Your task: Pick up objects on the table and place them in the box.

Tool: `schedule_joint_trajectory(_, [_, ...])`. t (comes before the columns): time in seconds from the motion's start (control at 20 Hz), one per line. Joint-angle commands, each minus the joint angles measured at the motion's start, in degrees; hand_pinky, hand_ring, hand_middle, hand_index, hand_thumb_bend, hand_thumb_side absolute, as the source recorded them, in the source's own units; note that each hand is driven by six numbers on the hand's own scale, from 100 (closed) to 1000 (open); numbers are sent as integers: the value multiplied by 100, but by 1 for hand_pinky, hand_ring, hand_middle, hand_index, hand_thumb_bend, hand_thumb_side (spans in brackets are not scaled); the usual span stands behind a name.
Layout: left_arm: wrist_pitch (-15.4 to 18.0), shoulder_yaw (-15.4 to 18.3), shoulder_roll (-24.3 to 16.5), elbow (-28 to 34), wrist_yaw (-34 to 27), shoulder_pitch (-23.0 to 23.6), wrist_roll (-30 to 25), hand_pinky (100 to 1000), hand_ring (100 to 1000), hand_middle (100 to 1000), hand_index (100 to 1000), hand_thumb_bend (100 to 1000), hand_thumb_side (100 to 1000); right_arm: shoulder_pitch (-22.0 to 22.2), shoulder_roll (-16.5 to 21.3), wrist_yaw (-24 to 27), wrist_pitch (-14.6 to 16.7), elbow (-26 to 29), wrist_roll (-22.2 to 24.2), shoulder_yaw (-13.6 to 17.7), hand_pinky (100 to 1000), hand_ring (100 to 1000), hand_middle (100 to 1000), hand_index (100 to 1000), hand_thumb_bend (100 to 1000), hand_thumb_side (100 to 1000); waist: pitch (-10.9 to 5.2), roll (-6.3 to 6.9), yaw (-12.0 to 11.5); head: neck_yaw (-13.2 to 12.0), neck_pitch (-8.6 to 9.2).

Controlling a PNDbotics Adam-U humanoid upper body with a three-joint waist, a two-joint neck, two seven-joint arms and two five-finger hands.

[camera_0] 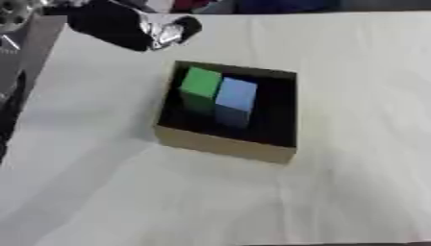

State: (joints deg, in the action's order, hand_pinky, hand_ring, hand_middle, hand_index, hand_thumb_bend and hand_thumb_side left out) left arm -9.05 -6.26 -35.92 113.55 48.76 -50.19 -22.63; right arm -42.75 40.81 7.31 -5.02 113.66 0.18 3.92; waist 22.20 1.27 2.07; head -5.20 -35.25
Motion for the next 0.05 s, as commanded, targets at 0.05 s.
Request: schedule_joint_trajectory(0.05, [-355,196,-170,104,-658,124,1404,838,834,759,878,362,728,-25,232,96,87,93,-91,92,915,880,746,844,297,514,-129,-25,-8,6,23])
